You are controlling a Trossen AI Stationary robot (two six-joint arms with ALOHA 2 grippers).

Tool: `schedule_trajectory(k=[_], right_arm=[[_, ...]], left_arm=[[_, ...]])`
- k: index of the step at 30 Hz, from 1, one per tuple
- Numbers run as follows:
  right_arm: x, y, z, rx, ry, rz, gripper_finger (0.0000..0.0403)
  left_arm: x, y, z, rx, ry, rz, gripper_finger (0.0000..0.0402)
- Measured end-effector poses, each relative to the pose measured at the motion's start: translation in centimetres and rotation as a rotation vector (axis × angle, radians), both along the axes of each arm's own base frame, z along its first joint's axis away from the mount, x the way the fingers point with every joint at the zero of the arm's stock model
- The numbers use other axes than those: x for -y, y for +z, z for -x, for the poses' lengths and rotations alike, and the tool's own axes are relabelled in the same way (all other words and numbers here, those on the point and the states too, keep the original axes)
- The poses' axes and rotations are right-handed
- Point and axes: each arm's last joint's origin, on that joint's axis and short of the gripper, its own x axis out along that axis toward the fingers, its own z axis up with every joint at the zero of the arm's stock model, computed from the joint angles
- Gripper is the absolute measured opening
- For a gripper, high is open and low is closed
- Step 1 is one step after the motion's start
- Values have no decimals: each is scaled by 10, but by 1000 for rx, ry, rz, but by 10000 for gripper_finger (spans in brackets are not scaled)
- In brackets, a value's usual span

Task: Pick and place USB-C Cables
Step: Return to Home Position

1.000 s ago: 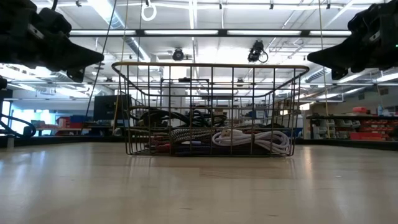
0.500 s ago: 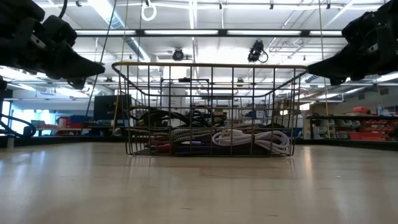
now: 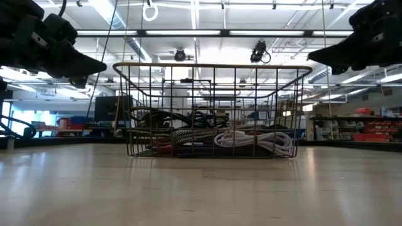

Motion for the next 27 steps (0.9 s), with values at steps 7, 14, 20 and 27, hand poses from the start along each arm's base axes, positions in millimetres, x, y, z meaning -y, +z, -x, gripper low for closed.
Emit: schedule_trajectory(k=[7,14,20,27], right_arm=[[1,0,0,-27,-25,112,19],[-5,9,1,-7,95,212,10],[-9,-2,2,-117,144,197,10],[-10,11,2,23,140,202,21]], left_arm=[[0,-3,1,-32,20,136,11],[0,5,-1,45,-10,13,17],[2,-2,0,-24,-63,-32,16],[3,-1,0,-20,-103,-33,20]])
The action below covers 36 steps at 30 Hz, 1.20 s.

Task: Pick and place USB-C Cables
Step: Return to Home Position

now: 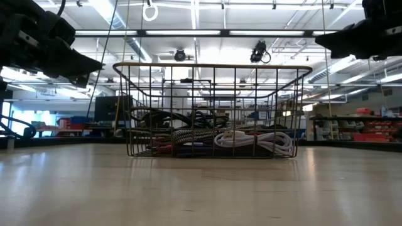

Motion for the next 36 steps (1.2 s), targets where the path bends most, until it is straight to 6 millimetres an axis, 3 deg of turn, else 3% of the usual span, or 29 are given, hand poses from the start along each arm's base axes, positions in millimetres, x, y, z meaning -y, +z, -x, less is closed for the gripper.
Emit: schedule_trajectory(k=[16,20,26,31,36], right_arm=[[1,2,0,22,-21,-27,23],[-1,9,1,92,66,-117,23],[-3,10,1,98,128,-114,24],[2,23,3,240,72,-39,24],[9,20,2,247,31,-33,25]], left_arm=[[0,0,0,1,4,30,17],[0,1,0,7,0,8,20],[0,2,0,20,-11,-42,20],[1,5,0,54,-37,-43,21],[1,5,0,56,-37,-44,17]])
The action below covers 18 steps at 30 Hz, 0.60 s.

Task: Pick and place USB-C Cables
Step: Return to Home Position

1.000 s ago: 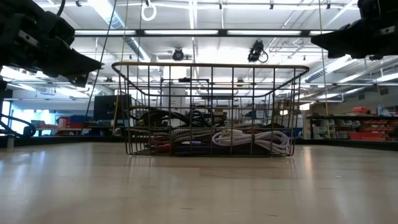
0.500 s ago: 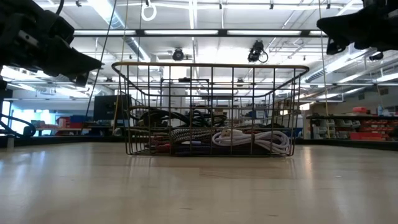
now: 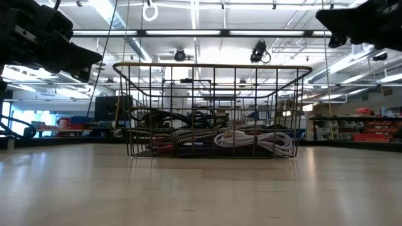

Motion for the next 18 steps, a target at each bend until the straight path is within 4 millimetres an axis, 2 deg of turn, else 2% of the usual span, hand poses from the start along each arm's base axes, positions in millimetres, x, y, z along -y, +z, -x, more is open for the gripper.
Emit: schedule_trajectory(k=[4,9,13,18], right_arm=[[5,-13,-2,-21,23,-27,25],[9,-7,0,47,-19,22,25],[16,-11,-1,7,-92,-11,25],[17,-16,-2,-49,-26,2,25]], left_arm=[[0,0,0,1,-1,-1,17],[0,2,0,17,-1,-2,20],[0,2,0,25,-1,-13,18],[0,3,0,29,0,-22,20]])
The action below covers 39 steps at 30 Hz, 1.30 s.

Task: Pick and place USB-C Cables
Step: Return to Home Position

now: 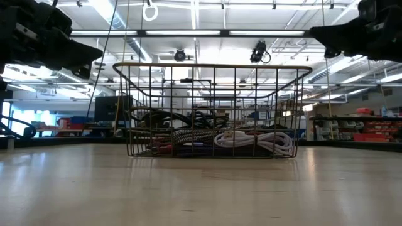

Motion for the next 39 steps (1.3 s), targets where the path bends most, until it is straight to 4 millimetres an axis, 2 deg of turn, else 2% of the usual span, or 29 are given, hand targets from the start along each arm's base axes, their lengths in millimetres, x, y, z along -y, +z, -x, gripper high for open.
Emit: schedule_trajectory(k=[4,8,21,32,39], right_arm=[[2,-2,0,-18,-11,1,25],[3,-6,-1,-62,-20,-5,25],[2,-17,-2,-178,-2,-28,24],[2,-21,-2,-214,19,-59,24],[1,-21,-2,-220,58,-22,24]], left_arm=[[-1,4,0,44,45,22,18],[-2,8,0,85,62,-33,19],[-2,7,0,73,61,-28,20],[-2,7,0,72,60,-24,19],[-2,7,0,72,60,-21,20]])
